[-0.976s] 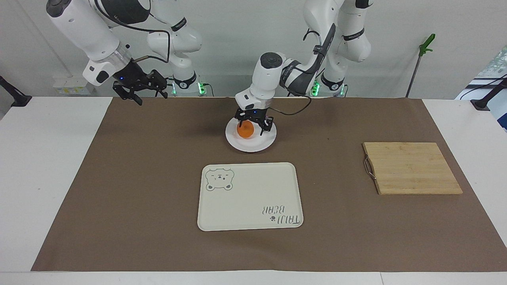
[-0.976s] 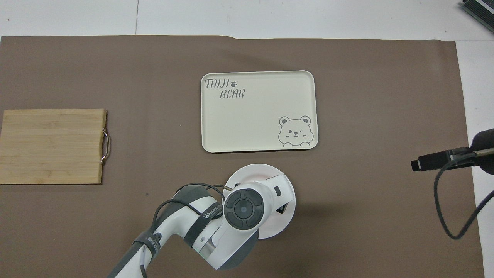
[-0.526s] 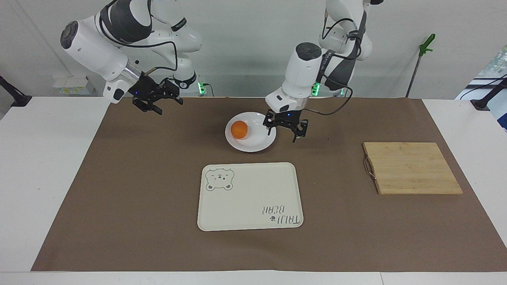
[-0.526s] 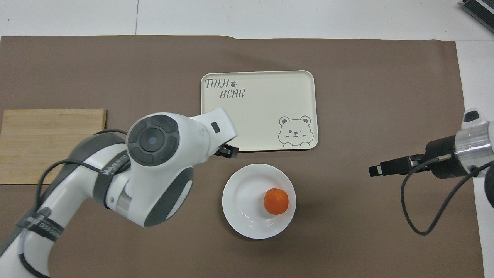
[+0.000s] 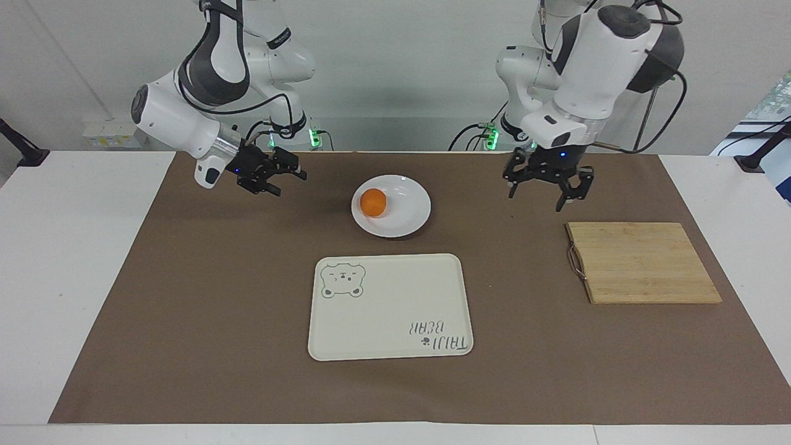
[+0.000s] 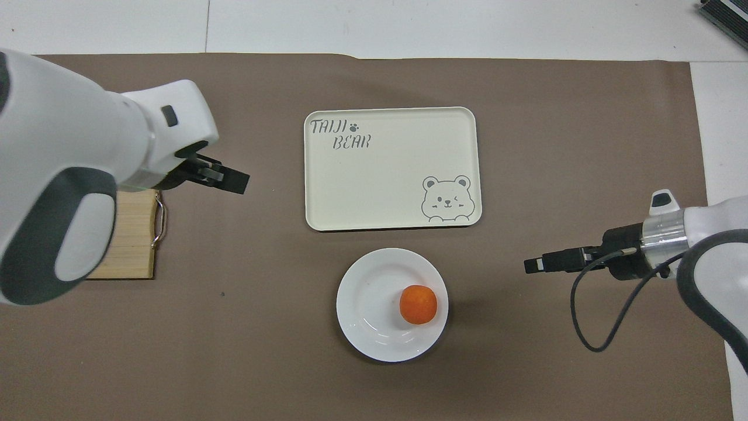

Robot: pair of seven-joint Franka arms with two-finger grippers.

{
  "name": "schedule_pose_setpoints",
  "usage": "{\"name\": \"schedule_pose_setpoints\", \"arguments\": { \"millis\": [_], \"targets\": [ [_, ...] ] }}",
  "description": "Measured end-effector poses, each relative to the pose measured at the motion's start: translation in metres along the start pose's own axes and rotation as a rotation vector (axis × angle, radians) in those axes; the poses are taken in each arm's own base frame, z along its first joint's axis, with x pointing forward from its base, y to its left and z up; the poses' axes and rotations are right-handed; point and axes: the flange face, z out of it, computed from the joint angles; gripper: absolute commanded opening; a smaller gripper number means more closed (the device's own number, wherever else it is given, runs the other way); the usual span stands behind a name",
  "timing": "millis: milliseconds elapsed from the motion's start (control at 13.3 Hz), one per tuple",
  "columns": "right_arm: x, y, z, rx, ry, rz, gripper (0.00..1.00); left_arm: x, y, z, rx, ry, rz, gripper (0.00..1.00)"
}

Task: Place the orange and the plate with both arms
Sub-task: 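Retract the left gripper while the right gripper reaches the plate rim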

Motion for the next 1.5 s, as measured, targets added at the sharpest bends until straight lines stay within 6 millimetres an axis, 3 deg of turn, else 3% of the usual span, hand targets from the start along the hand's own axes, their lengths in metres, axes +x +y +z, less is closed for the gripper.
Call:
{"name": "schedule_pose_setpoints", "arguments": {
  "millis": [225,450,826,1126,1502],
  "targets": [
    [0.001,0.005,0.029,0.062,0.013,0.011,1.0,-0.02,-0.059,-0.026,-0.001,-0.059,0.016,1.0],
    [0.004,0.013,0.06,0.103,0.002,0.003,1.0,-0.044,-0.092,-0.055,-0.015,-0.116,0.011,1.0],
    [-0.016,0.032,0.11,0.145,0.019,-0.018,1.0,-0.072,-0.088,-0.085,-0.029,-0.155,0.005,1.0],
    [-0.038,0.047,0.142,0.216,0.044,-0.005,1.0,-0.078,-0.09,-0.086,-0.037,-0.179,-0.003,1.0],
    [-0.046,0.037,0.196,0.245,0.094,0.046,1.0,-0.079,-0.092,-0.085,-0.032,-0.184,-0.005,1.0]
  ]
}}
